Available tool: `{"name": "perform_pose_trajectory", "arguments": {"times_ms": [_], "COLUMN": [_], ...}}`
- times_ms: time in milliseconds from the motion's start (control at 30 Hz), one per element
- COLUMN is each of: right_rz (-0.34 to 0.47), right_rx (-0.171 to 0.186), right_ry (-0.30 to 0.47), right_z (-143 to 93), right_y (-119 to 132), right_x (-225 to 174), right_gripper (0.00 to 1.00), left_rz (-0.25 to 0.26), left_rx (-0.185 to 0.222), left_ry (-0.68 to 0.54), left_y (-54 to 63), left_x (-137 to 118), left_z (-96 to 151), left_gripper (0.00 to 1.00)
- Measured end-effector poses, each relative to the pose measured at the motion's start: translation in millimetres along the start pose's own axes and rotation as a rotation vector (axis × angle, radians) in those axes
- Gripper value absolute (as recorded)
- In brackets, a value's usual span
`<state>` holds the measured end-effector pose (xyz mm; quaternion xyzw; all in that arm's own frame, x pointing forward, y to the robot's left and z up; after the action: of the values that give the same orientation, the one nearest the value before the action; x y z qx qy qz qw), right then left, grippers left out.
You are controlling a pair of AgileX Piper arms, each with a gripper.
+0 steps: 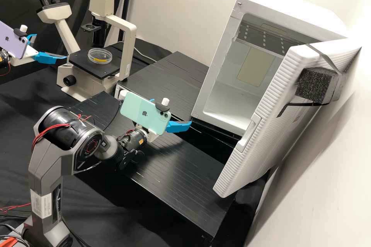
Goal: Move the petri dish to the bench.
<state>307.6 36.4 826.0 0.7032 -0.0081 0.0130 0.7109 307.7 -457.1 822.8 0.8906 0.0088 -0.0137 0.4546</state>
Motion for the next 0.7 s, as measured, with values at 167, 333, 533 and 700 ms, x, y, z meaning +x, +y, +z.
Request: {"name": "perform_pose_trajectory", "arguments": {"times_ms": [167, 333, 533, 700], "right_rz": [0.000, -0.002, -0.031, -0.059], "right_rx": [0.000, 0.000, 0.013, 0.035], "right_ry": [0.000, -0.002, 0.039, 0.171], "right_z": [0, 2, -6, -34], "right_y": [0, -2, -12, -22], "right_x": [0, -5, -35, -59], "right_gripper": [1.00, 1.00, 1.00, 1.00], "left_rz": [0.000, 0.000, 0.000, 0.000], "left_rx": [0.000, 0.000, 0.000, 0.000], "left_ry": [0.000, 0.000, 0.000, 0.000], "left_y": [0.0, 0.0, 0.0, 0.0], "left_x": [0, 0, 0, 0], "left_z": [0, 0, 0, 0], "left_gripper": [1.00, 1.00, 1.00, 1.00]}}
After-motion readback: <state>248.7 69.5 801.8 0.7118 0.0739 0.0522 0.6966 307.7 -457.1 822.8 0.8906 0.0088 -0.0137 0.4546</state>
